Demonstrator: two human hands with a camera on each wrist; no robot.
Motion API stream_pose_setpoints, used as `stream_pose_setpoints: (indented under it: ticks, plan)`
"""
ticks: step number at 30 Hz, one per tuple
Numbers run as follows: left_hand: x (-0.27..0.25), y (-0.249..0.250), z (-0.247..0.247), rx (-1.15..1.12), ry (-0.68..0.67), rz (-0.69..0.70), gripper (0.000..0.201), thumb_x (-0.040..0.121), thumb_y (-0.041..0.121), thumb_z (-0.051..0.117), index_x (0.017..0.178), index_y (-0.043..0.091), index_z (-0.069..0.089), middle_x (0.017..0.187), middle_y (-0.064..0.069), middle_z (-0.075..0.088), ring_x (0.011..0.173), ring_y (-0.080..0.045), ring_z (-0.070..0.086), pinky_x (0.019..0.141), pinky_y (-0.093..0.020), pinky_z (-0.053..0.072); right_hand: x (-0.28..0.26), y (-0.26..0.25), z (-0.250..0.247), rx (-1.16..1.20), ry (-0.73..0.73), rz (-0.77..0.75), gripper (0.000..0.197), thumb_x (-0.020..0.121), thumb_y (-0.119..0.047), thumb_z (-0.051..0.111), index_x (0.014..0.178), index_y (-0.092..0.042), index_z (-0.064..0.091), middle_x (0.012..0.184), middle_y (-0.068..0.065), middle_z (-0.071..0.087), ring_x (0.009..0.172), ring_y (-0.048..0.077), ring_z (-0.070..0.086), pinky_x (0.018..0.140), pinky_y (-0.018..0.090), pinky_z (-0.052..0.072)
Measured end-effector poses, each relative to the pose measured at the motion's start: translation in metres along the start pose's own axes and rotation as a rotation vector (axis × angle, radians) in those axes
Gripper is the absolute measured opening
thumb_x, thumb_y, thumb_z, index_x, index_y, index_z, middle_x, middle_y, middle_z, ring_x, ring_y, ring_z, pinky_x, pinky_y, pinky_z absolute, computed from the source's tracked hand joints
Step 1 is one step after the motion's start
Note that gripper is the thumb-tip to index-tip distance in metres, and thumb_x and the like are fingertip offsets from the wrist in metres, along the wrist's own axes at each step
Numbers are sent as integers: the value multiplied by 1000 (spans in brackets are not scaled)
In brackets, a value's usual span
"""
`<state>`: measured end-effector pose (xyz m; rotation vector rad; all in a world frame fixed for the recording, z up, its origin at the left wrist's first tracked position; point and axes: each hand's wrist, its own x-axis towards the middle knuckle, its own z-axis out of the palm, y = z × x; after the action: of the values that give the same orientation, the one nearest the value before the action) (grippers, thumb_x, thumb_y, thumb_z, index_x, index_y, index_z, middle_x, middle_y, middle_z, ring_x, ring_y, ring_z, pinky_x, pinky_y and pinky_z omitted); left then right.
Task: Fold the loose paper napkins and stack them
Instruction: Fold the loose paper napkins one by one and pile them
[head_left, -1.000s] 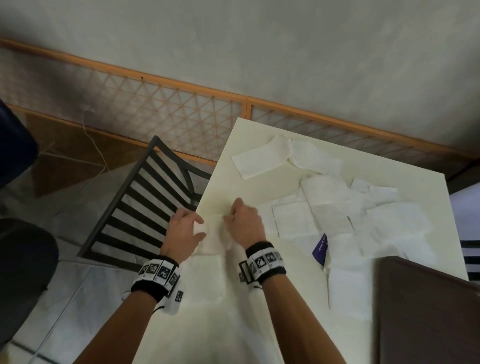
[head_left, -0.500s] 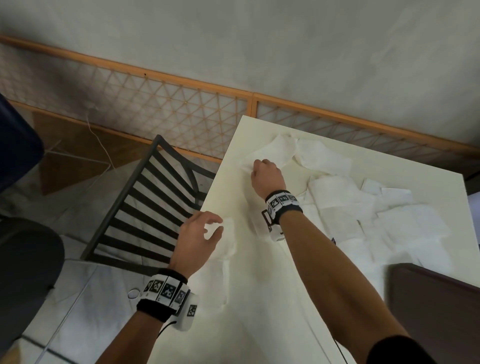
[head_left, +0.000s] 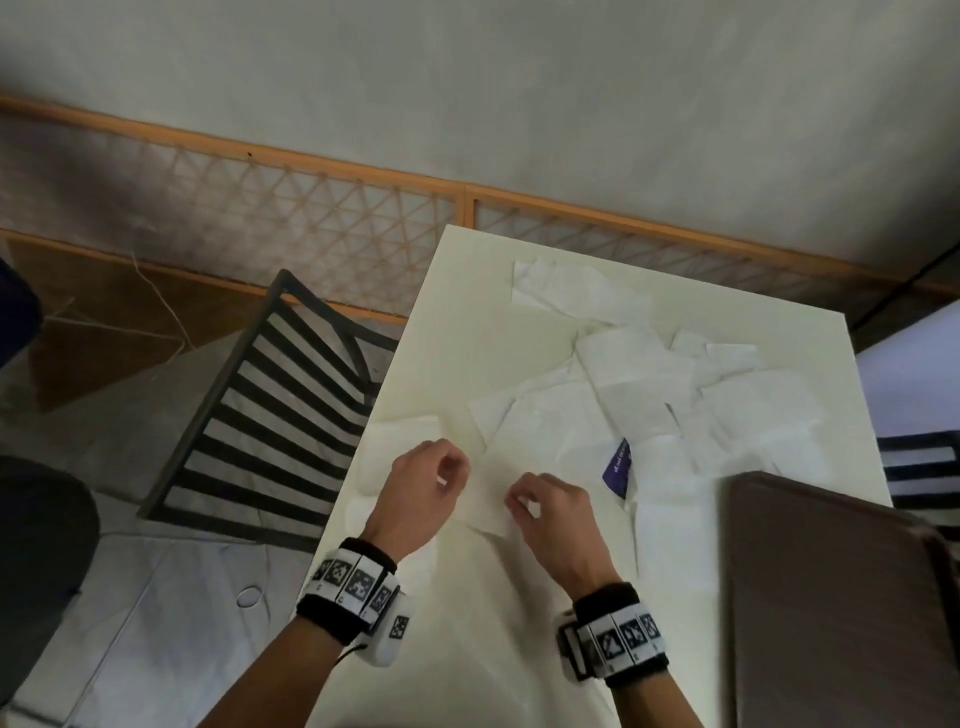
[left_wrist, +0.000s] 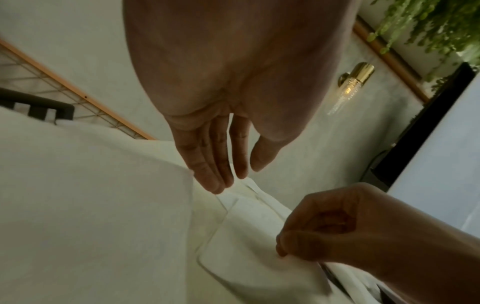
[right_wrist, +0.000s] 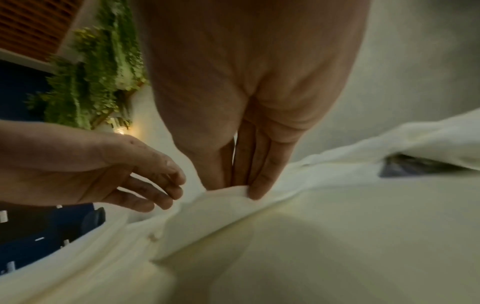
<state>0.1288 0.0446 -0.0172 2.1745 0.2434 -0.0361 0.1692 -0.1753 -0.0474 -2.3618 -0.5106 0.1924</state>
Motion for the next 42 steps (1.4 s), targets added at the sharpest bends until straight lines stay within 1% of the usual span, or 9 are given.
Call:
stream_pose_setpoints:
  ticks: [5, 11, 15, 20, 27, 31, 33, 38, 42]
  plan:
    - [-22, 10, 22, 51, -127, 43, 5, 105, 27, 66, 105, 25, 71, 101, 9, 70, 93, -5, 68, 87, -36, 60, -27, -6, -14, 152, 168, 174, 32, 85, 12, 80, 86, -20, 76, 109, -10, 61, 92, 6, 70, 81, 18, 61]
    - [-32, 44, 13, -47, -87, -142, 54, 107, 68, 37, 144, 29, 47, 120, 2, 69, 105, -14, 67, 99, -37, 55, -35, -63, -64, 534, 322, 214, 29, 86, 3, 85, 81, -24, 74, 114, 4, 61, 102, 12, 68, 85, 23, 62]
    - [-33, 60, 2, -538, -106, -281, 58, 107, 65, 46, 157, 42, 29, 115, -2, 76, 101, -17, 77, 100, -42, 61, -48, -85, -84, 799, 300, 140, 20, 89, 8, 82, 85, -6, 68, 105, 11, 62, 98, 19, 66, 85, 24, 58]
    - [-38, 70, -10, -668, -31, -18, 46, 101, 32, 77, 144, 35, 60, 88, -9, 70, 83, -32, 64, 83, -47, 59, -63, -83, -84, 958, 242, 209, 29, 89, 14, 77, 104, -4, 60, 102, 8, 65, 96, 21, 66, 84, 29, 57]
    - [-46, 71, -17, -496, 5, 132, 28, 92, 28, 86, 118, 30, 77, 119, 3, 78, 102, -45, 69, 94, -67, 55, -62, -90, -75, 1167, 75, 324, 48, 109, -21, 65, 151, -39, 50, 117, 17, 79, 111, 32, 76, 98, 43, 63]
    - [-53, 74, -22, -432, 73, 139, 24, 90, 27, 88, 112, 33, 81, 116, 12, 80, 110, -22, 74, 102, -58, 56, -57, -90, -77, 965, 190, 220, 33, 104, -13, 74, 134, -24, 69, 72, 17, 60, 75, 34, 57, 81, 34, 49]
    - [-56, 76, -25, -399, 147, 181, 22, 90, 25, 88, 111, 28, 83, 112, 14, 80, 111, -18, 75, 102, -50, 58, -53, -91, -77, 928, 207, 167, 30, 100, -10, 79, 128, -20, 74, 77, 28, 59, 74, 37, 55, 80, 36, 49]
    - [-57, 74, -30, -276, 302, 300, 19, 86, 17, 91, 104, 20, 85, 101, 10, 79, 101, -17, 76, 92, -39, 60, -48, -100, -83, 775, 135, 88, 39, 89, -3, 89, 121, -23, 78, 80, -16, 67, 75, 14, 66, 80, 28, 59]
    - [-57, 72, -35, -197, 355, 312, 17, 82, 20, 93, 98, 19, 87, 94, 6, 72, 93, -16, 72, 86, -29, 58, -41, -99, -84, 650, 141, 76, 39, 90, -6, 89, 121, -28, 80, 120, -1, 69, 90, 19, 82, 90, 37, 65]
